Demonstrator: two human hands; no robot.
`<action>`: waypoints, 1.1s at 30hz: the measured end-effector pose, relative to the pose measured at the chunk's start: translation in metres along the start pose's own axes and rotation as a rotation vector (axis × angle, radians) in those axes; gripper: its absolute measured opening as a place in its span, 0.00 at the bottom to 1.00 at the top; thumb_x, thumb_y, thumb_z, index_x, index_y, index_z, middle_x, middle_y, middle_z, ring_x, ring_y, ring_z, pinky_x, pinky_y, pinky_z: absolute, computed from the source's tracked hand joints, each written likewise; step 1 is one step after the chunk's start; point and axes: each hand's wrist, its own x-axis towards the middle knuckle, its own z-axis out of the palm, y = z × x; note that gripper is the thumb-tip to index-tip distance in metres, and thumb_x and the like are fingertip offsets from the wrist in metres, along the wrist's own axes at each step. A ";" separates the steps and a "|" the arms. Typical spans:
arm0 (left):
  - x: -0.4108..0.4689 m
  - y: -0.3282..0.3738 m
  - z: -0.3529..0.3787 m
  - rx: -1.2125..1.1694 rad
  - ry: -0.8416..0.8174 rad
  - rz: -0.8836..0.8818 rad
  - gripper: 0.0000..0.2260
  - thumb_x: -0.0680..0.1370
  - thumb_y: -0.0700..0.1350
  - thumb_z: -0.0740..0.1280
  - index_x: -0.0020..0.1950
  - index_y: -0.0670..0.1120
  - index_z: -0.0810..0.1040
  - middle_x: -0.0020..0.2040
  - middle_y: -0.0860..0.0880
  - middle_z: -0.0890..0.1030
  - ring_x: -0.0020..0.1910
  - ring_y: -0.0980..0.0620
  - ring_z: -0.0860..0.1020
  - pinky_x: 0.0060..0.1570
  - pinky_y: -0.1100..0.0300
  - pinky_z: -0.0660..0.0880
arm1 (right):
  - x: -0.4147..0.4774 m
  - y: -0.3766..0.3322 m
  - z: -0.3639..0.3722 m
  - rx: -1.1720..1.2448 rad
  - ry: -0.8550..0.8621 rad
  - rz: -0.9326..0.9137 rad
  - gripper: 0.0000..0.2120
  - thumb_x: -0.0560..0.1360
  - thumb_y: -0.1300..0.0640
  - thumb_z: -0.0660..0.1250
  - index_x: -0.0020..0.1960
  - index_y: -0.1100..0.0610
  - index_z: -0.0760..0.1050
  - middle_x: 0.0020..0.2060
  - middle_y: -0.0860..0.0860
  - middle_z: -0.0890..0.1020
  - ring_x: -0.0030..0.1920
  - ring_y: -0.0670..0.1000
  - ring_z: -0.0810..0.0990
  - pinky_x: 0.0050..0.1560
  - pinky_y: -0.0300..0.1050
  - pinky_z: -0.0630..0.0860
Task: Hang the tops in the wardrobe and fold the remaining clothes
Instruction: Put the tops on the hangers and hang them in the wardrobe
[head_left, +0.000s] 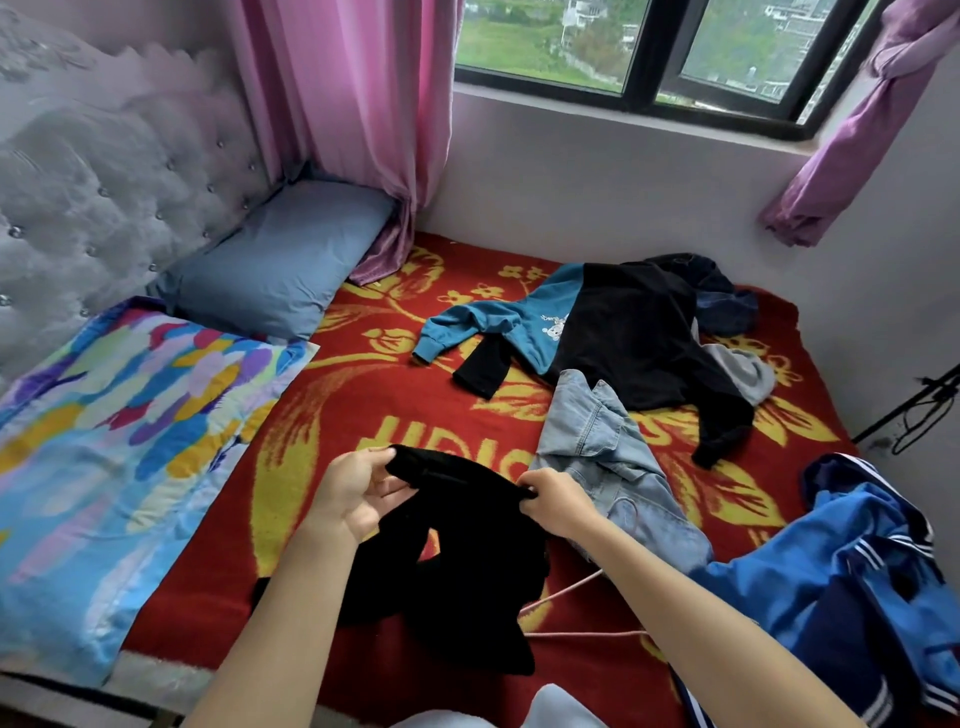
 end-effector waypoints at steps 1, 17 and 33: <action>-0.001 0.002 0.000 0.045 0.000 0.016 0.10 0.80 0.34 0.57 0.39 0.40 0.70 0.26 0.45 0.77 0.36 0.45 0.76 0.32 0.53 0.80 | 0.001 0.004 0.002 0.039 0.020 0.020 0.07 0.74 0.62 0.62 0.42 0.53 0.77 0.42 0.52 0.78 0.43 0.52 0.74 0.38 0.42 0.65; 0.006 0.022 -0.041 1.029 0.129 0.406 0.06 0.73 0.41 0.72 0.38 0.41 0.79 0.35 0.42 0.80 0.36 0.43 0.79 0.36 0.53 0.75 | 0.010 -0.025 -0.056 1.199 0.128 0.265 0.11 0.75 0.69 0.61 0.37 0.59 0.75 0.27 0.51 0.76 0.22 0.45 0.74 0.22 0.34 0.69; 0.034 -0.068 0.016 1.357 0.075 0.386 0.05 0.75 0.40 0.66 0.40 0.48 0.76 0.31 0.53 0.76 0.26 0.53 0.71 0.24 0.64 0.63 | 0.015 0.096 0.037 0.517 0.042 0.225 0.05 0.71 0.65 0.67 0.44 0.57 0.79 0.31 0.47 0.76 0.35 0.46 0.74 0.34 0.34 0.67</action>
